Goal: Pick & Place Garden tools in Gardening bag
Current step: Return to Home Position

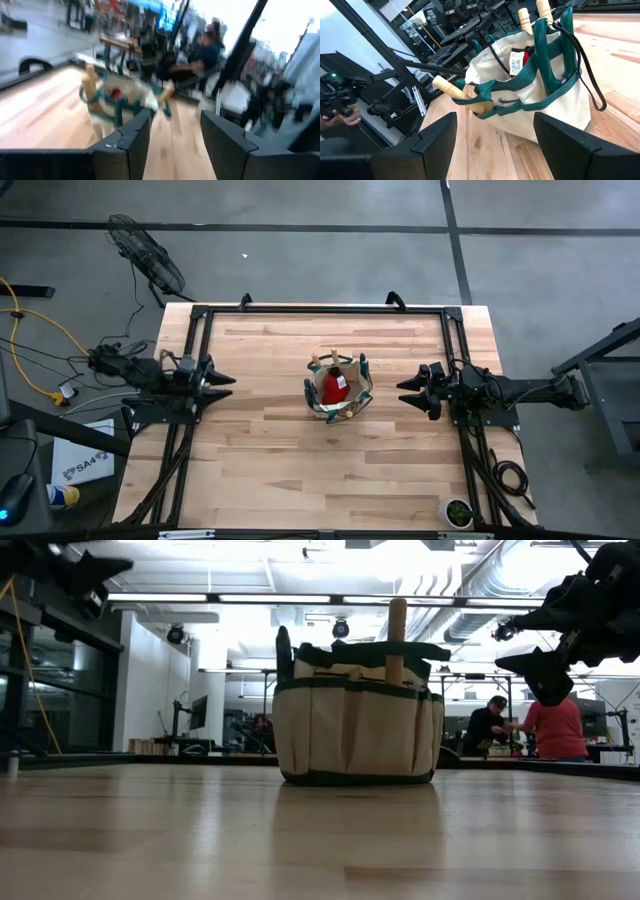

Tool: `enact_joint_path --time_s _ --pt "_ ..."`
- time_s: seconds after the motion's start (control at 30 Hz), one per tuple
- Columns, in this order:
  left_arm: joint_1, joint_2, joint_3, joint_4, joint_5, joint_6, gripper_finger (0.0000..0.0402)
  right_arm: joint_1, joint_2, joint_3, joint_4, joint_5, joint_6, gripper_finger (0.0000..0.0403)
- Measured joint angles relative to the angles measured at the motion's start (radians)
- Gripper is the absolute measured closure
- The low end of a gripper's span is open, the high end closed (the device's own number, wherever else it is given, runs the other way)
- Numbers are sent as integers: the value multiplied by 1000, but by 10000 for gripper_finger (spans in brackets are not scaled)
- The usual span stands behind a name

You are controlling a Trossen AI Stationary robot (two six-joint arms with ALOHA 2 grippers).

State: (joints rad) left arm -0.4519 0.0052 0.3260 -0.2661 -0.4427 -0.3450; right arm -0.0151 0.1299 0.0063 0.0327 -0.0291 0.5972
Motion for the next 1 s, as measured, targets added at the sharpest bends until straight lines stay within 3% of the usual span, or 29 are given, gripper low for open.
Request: enact_joint_path --time_s 0.3,0.53,0.73,1.0 --pt "0 3 -83 9 73 8 241 0 12 0 -3 1 0 146" --pt "0 2 -232 274 100 52 306 0 14 0 -4 1 0 147" --pt "0 2 -264 301 127 105 393 0 14 0 -4 1 0 147" --pt "0 2 -299 316 159 159 401 0 14 0 -4 1 0 147"
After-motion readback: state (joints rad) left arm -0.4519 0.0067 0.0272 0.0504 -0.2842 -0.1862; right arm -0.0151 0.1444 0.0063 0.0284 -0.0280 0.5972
